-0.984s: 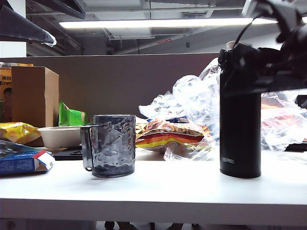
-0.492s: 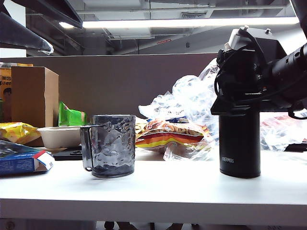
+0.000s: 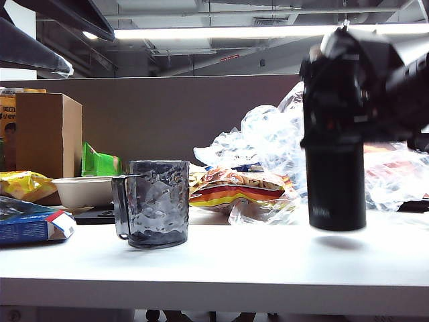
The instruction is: Pick up the black thermos, pour some water into the cup, then place the black thermos back on the table.
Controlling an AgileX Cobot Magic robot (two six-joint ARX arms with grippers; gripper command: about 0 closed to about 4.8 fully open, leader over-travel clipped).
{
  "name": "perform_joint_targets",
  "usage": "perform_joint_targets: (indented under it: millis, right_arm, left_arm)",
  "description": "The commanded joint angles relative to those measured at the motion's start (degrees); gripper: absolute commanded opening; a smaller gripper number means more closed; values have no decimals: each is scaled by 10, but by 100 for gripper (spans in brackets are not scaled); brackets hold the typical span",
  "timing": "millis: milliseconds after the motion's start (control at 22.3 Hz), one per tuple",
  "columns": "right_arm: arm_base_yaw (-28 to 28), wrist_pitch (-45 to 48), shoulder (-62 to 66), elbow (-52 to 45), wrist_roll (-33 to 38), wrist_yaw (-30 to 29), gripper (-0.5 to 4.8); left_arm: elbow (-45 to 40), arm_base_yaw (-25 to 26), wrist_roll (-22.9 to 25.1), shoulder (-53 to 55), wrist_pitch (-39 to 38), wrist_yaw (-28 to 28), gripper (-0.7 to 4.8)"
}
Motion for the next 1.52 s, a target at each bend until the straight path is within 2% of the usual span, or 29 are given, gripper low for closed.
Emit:
perform_joint_targets:
  millis: [45, 134, 224, 313, 447, 626, 761, 850, 1029, 1163, 1521]
  right_arm:
    - [0, -33, -37, 84, -20, -20, 116]
    - [2, -100, -32, 159, -65, -33, 116]
    - [2, -116, -21, 202, -92, -40, 116]
    - [2, -136, 11, 235, -112, -62, 116]
    - [12, -152, 81, 292, -138, -79, 116]
    - [47, -152, 173, 351, -278, -73, 116]
    - [62, -144, 198, 354, -344, -67, 116]
    - [65, -124, 219, 354, -358, -63, 116]
    - [64, -111, 257, 354, -476, -59, 116]
    - [64, -89, 261, 354, -537, -51, 116]
    - [65, -67, 261, 354, -675, -53, 116]
  left_arm:
    - [3, 1, 2, 0, 4, -1, 479]
    - [4, 1, 2, 0, 4, 1, 479]
    - [22, 1, 2, 8, -8, 1, 479]
    - [52, 1, -2, 35, -16, 32, 479]
    - [93, 0, 2, 91, -53, 33, 479]
    - [94, 0, 6, 114, -127, 10, 479]
    - [94, 0, 54, 114, -140, -6, 479]
    - [94, 0, 56, 114, -144, -6, 479]
    - [94, 1, 63, 114, -154, -6, 479]
    - [94, 1, 77, 114, -158, -6, 479]
    - [94, 1, 77, 114, -162, -29, 479]
